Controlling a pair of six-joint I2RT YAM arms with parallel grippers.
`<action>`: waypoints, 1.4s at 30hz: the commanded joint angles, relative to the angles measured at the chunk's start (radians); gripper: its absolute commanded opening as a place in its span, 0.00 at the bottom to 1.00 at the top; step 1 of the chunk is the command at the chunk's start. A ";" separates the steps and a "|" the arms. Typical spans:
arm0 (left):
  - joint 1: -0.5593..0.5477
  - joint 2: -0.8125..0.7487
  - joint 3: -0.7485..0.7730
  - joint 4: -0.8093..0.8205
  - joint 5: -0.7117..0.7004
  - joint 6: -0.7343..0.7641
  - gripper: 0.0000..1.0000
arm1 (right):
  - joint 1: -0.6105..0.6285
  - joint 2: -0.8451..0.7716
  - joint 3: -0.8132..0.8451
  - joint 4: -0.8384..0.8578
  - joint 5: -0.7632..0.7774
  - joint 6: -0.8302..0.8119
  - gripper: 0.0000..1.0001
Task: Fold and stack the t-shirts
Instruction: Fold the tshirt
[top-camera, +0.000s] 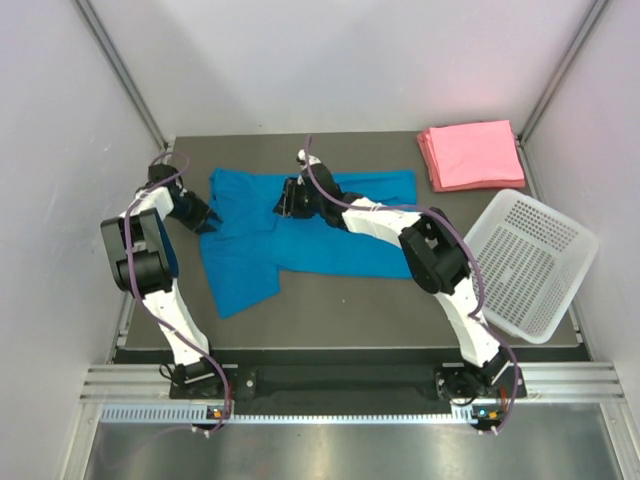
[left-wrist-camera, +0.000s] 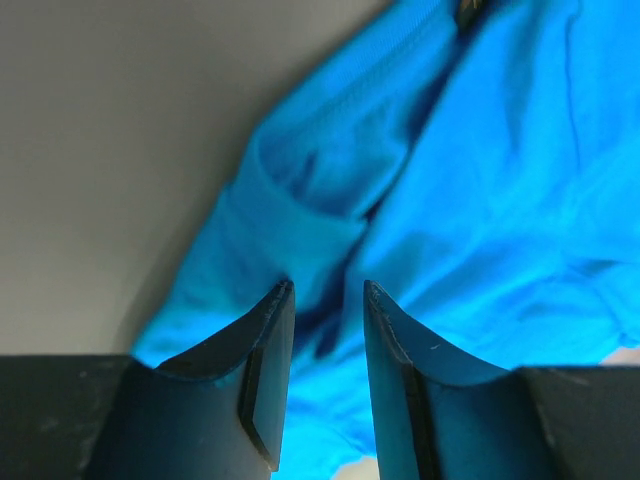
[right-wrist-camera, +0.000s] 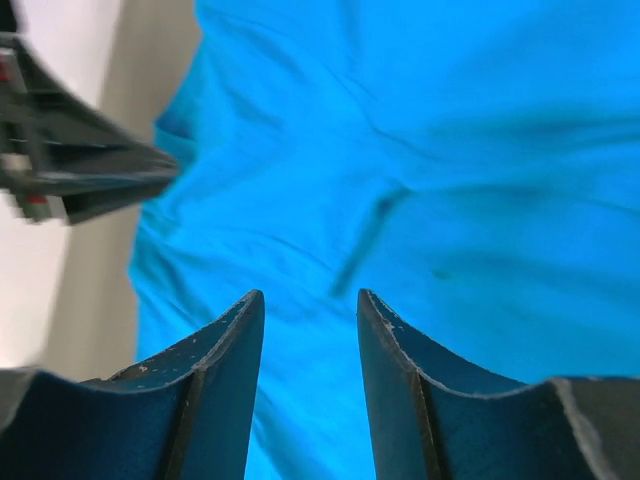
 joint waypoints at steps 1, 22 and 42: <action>-0.003 0.034 0.078 0.019 0.014 0.084 0.39 | 0.017 0.078 0.082 0.004 -0.045 0.095 0.43; 0.000 0.129 0.154 0.071 0.112 0.120 0.02 | 0.046 0.199 0.183 -0.004 -0.033 0.185 0.33; 0.009 0.083 0.145 0.010 -0.015 0.026 0.00 | 0.049 0.176 0.165 -0.011 0.001 0.182 0.00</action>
